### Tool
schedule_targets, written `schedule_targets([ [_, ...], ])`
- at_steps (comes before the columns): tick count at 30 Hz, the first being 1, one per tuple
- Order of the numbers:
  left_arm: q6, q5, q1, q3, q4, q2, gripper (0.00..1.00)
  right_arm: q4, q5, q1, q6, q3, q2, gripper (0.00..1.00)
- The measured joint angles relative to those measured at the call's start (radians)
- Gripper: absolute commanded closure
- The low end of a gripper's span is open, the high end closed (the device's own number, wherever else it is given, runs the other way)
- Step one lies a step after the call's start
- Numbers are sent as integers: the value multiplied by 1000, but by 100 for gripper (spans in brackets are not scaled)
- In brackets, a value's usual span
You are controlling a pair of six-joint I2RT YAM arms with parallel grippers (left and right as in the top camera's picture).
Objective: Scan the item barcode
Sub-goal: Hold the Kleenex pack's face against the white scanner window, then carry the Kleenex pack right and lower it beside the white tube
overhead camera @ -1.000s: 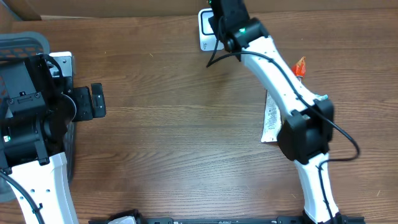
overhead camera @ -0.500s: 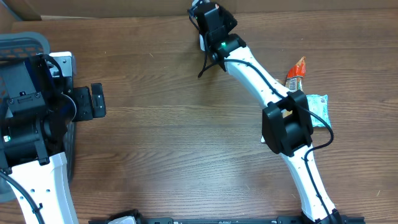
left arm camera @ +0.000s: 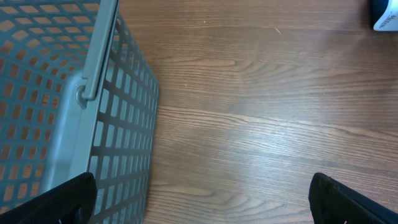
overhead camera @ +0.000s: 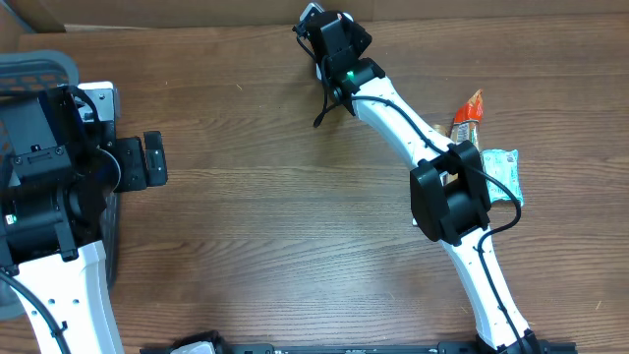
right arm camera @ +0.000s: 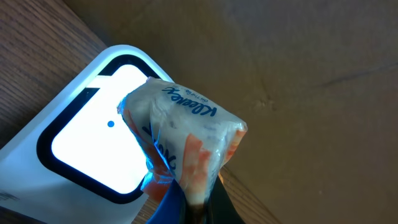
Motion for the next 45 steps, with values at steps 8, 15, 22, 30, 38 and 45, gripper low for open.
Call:
schedule_targets([
  [8,0,0,0,0,0,0,0,-6,9,0,-2,0,0,96],
  [15,0,0,0,0,0,0,0,-14,9,0,-3,0,0,96],
  [22,0,0,0,0,0,0,0,-68,8,0,-3,0,-1,96],
  [30,0,0,0,0,0,0,0,-384,-183,3,159,-2,-102,96],
  [38,0,0,0,0,0,0,0,-1010,-418,5,518,2,-457,84],
  [45,0,0,0,0,0,0,0,-1295,-502,-62,790,-29,-541,83],
])
